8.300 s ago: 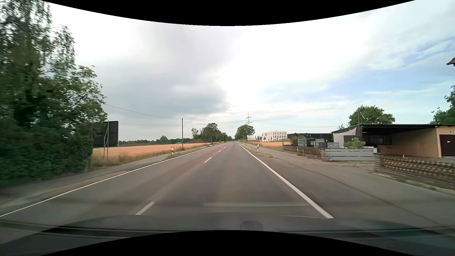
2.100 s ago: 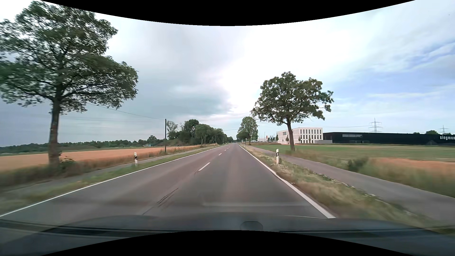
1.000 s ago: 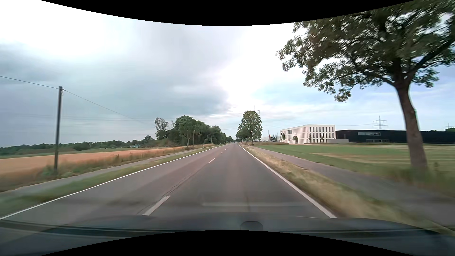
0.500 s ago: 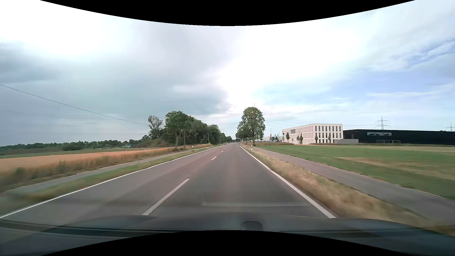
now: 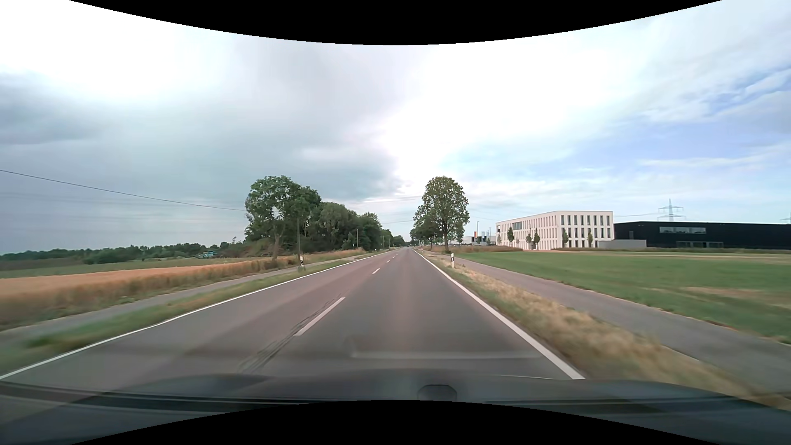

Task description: Follow the waypoints while adhering to traffic rules and regulations

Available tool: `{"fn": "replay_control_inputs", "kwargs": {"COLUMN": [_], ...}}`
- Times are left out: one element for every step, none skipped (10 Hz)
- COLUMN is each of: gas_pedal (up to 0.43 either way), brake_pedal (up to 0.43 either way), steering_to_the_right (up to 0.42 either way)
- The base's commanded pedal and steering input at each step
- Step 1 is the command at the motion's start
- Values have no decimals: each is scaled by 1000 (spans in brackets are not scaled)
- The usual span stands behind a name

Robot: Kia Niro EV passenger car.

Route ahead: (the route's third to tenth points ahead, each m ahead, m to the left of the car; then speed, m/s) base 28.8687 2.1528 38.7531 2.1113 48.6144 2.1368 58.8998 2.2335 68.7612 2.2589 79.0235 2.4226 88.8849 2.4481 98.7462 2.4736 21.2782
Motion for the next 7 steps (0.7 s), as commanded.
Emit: {"fn": "replay_control_inputs", "kwargs": {"gas_pedal": [441,441,429,429,429,429,429], "brake_pedal": [0,0,0,0,0,0,0], "steering_to_the_right": [-3,-3,-3,-3,-3,-2,-2]}}
